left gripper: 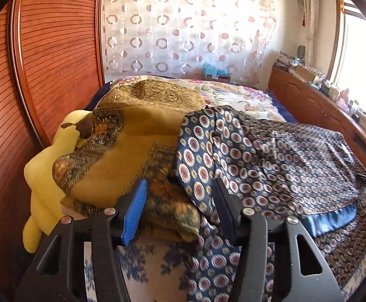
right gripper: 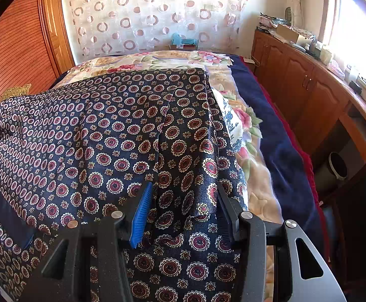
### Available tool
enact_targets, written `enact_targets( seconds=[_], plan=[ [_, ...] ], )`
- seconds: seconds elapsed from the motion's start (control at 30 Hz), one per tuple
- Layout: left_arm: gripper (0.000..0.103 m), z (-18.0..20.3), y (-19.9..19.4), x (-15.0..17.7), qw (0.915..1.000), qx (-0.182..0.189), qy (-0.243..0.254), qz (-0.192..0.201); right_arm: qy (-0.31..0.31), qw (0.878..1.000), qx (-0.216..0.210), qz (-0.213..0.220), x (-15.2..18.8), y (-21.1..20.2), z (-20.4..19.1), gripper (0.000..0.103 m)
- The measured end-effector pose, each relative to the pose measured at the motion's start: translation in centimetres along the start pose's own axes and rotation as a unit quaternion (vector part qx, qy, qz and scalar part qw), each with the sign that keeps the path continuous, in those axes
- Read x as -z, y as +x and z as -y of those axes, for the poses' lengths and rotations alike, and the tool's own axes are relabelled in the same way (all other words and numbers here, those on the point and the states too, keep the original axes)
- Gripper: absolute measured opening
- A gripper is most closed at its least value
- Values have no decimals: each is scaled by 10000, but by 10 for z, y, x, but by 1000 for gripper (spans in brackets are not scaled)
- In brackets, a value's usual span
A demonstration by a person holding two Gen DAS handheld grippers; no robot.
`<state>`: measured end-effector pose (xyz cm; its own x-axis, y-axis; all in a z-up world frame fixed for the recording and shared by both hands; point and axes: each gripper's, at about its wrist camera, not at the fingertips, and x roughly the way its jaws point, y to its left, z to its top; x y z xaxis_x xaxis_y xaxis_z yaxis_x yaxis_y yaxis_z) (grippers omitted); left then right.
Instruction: Fold small clothes
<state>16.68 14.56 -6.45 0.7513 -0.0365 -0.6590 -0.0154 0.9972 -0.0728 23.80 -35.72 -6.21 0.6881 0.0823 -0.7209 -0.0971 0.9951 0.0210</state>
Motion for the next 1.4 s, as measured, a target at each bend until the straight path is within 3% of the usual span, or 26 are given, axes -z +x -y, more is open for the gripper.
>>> enact_targets(
  seconds=[0.07,0.2,0.4,0.43,0.5,0.53,0.57,0.63,0.73,0.93,1.1,1.4],
  plan=[
    [52,-2,4,-3,10000,43,-32,-22,-2,10000,0,2,0,0,0,50],
    [34,2,11,-9,10000,56,26,-59,-3,10000,-2,4,0,0,0,50],
    [30,6,17,-13,9998,85,99,-151,-7,10000,-3,8,0,0,0,50],
    [19,6,18,-13,9997,123,104,-162,-9,10000,-2,8,0,0,0,50],
    [9,8,19,-12,9995,165,144,-214,-36,10000,-19,15,0,-1,-1,47],
    [6,9,17,-12,9994,210,163,-208,-70,9999,-74,26,0,-1,-2,40],
    [6,10,15,-11,9994,234,179,-165,-106,9998,-145,34,0,-2,-3,36],
    [4,14,7,-11,9993,268,233,-79,-120,9997,-216,47,0,-2,-3,16],
    [3,18,-4,-14,9988,393,287,3,-123,9993,-343,39,0,-3,-3,5],
    [3,26,-31,-18,9963,810,215,161,-36,9978,-579,308,-2,-25,3,3],
    [3,31,-45,-11,9951,931,286,144,-74,9965,-689,471,0,-50,9,3],
    [3,22,-55,49,9918,1219,2,-391,-3,9941,-830,695,24,-89,31,3]
  ],
)
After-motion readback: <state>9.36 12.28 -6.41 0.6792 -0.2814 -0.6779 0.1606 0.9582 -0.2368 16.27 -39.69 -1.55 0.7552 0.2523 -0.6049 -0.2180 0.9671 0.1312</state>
